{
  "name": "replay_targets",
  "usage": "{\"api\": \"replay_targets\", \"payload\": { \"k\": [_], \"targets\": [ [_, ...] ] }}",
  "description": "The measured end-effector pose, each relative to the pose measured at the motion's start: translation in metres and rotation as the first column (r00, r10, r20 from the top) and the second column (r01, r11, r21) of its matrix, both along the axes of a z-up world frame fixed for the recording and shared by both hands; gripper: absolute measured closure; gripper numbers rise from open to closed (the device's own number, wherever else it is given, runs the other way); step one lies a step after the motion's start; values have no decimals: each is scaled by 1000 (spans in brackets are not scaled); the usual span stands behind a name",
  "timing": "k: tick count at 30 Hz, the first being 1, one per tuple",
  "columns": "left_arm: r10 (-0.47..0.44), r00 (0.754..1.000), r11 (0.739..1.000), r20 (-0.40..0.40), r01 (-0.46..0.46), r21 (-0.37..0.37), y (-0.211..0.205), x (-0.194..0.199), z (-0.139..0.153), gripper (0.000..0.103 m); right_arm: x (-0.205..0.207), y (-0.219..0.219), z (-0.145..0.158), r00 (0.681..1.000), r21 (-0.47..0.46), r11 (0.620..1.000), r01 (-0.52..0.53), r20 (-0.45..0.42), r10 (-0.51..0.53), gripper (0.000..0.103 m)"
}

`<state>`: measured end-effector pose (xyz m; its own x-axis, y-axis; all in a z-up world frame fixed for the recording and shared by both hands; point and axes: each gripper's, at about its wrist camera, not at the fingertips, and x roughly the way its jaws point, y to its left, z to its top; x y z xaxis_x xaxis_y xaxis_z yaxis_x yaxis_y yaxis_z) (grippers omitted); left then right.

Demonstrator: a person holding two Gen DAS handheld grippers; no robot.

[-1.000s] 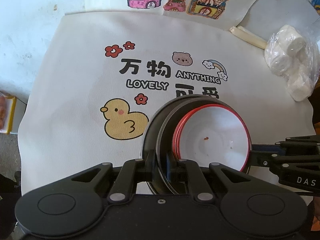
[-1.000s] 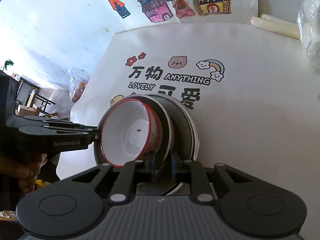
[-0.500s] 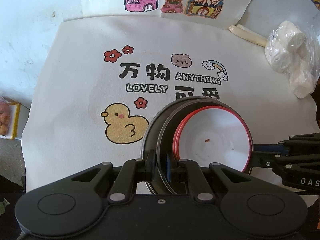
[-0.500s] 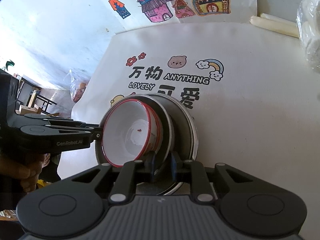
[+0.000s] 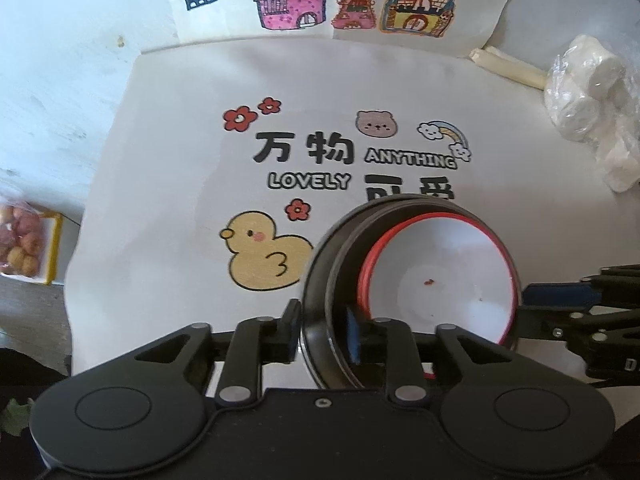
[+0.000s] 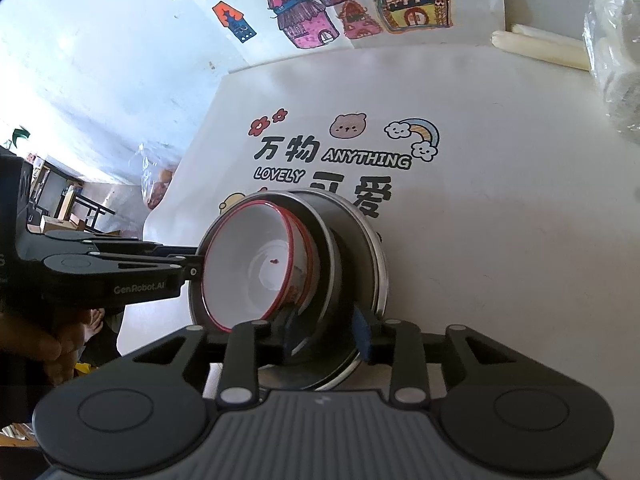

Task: Organize plates and bowls
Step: 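Lower the steel bowl onto the plate stack and open both tools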

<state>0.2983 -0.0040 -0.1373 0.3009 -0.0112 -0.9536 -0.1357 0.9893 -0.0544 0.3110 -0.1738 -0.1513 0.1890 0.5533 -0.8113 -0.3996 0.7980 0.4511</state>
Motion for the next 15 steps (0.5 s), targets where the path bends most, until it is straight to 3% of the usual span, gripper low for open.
{"api": "replay_targets", "payload": {
  "k": [8, 15],
  "targets": [
    [23, 999, 997, 27, -25, 68, -5, -4, 6, 61, -4, -6, 5, 999, 9, 1000, -25, 25, 25, 43],
    [61, 996, 983, 67, -71, 166, -11, -14, 10, 36, -8, -8, 15, 996, 25, 998, -59, 68, 57, 37]
  ]
}}
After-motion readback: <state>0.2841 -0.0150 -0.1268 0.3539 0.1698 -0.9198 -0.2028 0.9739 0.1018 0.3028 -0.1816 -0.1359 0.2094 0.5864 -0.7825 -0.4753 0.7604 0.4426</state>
